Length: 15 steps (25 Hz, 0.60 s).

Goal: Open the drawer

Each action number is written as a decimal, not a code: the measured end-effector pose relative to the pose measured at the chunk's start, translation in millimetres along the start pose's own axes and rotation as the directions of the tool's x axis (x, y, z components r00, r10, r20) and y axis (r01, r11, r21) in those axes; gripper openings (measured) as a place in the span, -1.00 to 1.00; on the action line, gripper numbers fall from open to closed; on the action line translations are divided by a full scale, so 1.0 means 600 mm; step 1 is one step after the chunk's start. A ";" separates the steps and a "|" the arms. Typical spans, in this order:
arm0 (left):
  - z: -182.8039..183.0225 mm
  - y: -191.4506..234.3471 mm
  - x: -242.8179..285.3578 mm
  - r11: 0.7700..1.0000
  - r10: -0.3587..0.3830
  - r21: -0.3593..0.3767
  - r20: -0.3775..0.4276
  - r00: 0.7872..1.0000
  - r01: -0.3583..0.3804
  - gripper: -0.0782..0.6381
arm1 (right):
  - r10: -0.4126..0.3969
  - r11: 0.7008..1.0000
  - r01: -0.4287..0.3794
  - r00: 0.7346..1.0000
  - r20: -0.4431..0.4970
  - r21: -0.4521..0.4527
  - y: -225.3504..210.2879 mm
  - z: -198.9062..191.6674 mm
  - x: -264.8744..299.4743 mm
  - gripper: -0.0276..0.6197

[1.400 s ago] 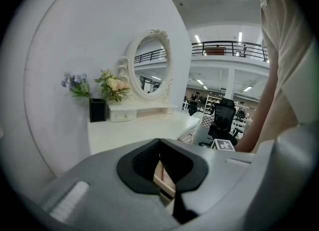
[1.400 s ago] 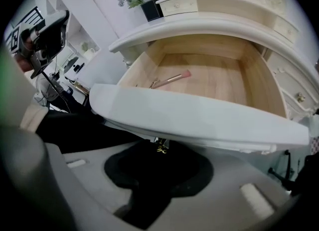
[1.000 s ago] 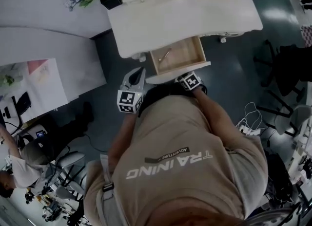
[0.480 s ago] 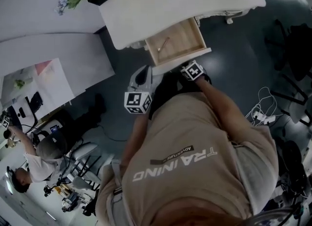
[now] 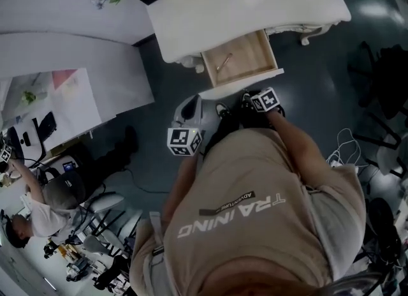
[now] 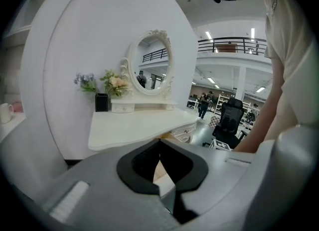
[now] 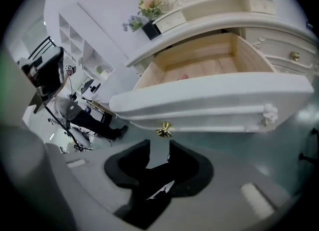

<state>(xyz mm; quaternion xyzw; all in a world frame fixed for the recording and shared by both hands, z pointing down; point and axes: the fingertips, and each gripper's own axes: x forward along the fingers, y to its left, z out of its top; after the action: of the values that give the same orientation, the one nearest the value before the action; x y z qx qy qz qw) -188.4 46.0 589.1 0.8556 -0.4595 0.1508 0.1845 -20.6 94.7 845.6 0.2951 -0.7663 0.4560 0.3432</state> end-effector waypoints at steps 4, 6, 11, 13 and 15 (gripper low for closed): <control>-0.009 0.020 -0.013 1.000 -0.005 0.013 0.001 1.000 0.005 -0.76 | 0.041 0.999 -0.042 0.998 0.037 0.020 0.039 -0.003 -0.036 -0.53; -0.009 0.026 -0.013 1.000 -0.017 0.001 0.011 1.000 0.017 -0.76 | 0.040 0.999 -0.039 0.997 0.072 -0.019 0.056 0.017 -0.058 -0.53; 0.017 0.020 -0.034 0.999 -0.037 0.012 0.061 0.997 0.037 -0.76 | 0.032 0.995 -0.010 0.975 0.218 -0.102 0.109 0.078 -0.136 -0.66; 0.035 0.019 -0.037 0.999 -0.048 0.015 0.080 0.996 0.047 -0.76 | 0.022 0.986 0.023 0.962 0.270 -0.163 0.127 0.112 -0.168 -0.78; 0.054 0.012 -0.038 0.996 -0.067 0.069 0.086 0.994 0.061 -0.76 | 0.024 0.978 0.045 0.945 0.325 -0.204 0.145 0.146 -0.198 -0.90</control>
<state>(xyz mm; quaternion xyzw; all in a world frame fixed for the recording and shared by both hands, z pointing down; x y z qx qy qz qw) -203.6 44.1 551.8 0.8814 -0.4342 0.1218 0.1404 -39.5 68.3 677.6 0.3330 -0.8543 0.3163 0.2435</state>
